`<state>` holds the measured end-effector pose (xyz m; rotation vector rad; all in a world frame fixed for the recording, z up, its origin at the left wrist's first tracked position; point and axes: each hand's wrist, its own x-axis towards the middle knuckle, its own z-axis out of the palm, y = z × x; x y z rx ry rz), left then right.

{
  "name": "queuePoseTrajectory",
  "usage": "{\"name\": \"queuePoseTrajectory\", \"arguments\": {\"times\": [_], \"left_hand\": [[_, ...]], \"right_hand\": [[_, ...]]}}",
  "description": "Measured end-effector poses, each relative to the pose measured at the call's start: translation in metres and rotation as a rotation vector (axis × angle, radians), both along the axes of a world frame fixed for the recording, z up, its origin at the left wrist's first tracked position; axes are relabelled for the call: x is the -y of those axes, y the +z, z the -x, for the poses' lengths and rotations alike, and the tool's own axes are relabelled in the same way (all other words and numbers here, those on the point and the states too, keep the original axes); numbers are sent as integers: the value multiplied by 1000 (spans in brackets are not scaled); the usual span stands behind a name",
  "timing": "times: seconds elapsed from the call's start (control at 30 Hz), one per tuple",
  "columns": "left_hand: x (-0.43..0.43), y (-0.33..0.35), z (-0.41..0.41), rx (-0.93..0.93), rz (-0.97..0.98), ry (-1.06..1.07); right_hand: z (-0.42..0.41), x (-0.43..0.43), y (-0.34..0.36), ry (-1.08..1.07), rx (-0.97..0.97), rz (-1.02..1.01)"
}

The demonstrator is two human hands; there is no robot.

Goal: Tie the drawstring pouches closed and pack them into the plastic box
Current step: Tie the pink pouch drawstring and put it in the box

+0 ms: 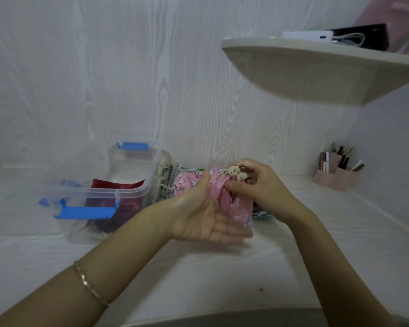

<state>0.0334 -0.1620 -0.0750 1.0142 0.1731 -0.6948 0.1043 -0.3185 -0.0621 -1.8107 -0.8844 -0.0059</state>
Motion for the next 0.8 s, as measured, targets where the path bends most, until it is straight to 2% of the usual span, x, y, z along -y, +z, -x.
{"name": "queuePoseTrajectory", "arguments": {"times": [0.1,0.2,0.33,0.53,0.67,0.8], "left_hand": [[0,20,-13,76,202,159],[-6,52,-26,177,183,298],[-34,93,-34,281,59,399],[-105,121,-25,373,-190,500],[-162,102,-27,266,-455,595],[-210,65,-32,94,-591,562]], "right_hand": [[13,2,23,47,61,-64],[23,-2,45,66,150,-52],[25,-27,64,86,238,-96],[21,-93,73,191,164,-166],[6,-150,72,262,81,-63],[-11,-194,63,310,81,191]]}}
